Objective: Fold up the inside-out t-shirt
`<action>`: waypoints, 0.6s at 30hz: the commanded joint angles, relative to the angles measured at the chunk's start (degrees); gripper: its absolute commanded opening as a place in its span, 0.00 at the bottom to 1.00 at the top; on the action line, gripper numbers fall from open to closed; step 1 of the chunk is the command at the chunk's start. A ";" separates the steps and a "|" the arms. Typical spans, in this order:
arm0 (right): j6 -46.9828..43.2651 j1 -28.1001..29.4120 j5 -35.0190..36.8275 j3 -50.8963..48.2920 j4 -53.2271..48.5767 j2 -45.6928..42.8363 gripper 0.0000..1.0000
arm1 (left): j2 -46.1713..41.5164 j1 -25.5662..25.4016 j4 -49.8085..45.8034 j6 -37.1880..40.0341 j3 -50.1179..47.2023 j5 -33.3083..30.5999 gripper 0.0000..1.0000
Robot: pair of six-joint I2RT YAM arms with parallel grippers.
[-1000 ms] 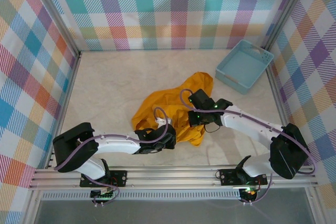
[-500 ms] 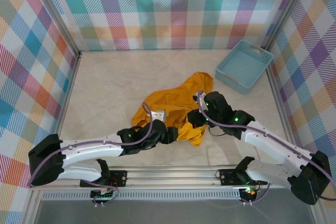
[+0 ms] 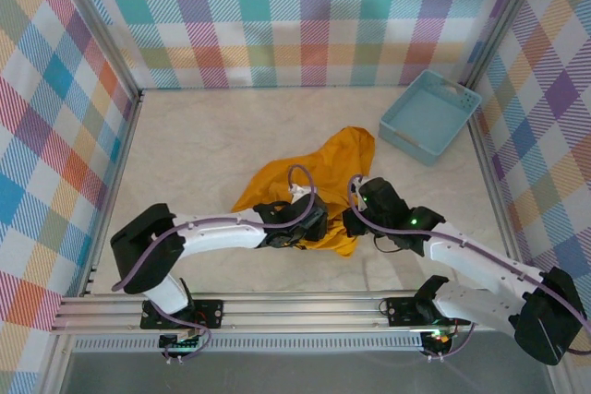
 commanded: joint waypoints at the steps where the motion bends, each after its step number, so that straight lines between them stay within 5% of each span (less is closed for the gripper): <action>1: 1.55 -0.24 4.05 -0.57 -0.68 0.51 0.00 | 1.83 0.28 -3.76 0.09 1.26 0.57 0.44; 8: 3.87 -0.64 7.81 0.02 -3.77 3.49 0.00 | -0.07 0.12 0.66 -0.08 -1.91 1.04 0.01; 13: 5.57 -2.76 8.37 0.45 -7.19 5.36 0.04 | -6.59 -1.74 4.70 -1.30 -8.45 -1.59 0.00; 18: -4.44 -2.38 4.39 6.68 -9.67 4.37 0.33 | -10.18 -6.19 9.53 -1.70 -13.34 -3.28 0.00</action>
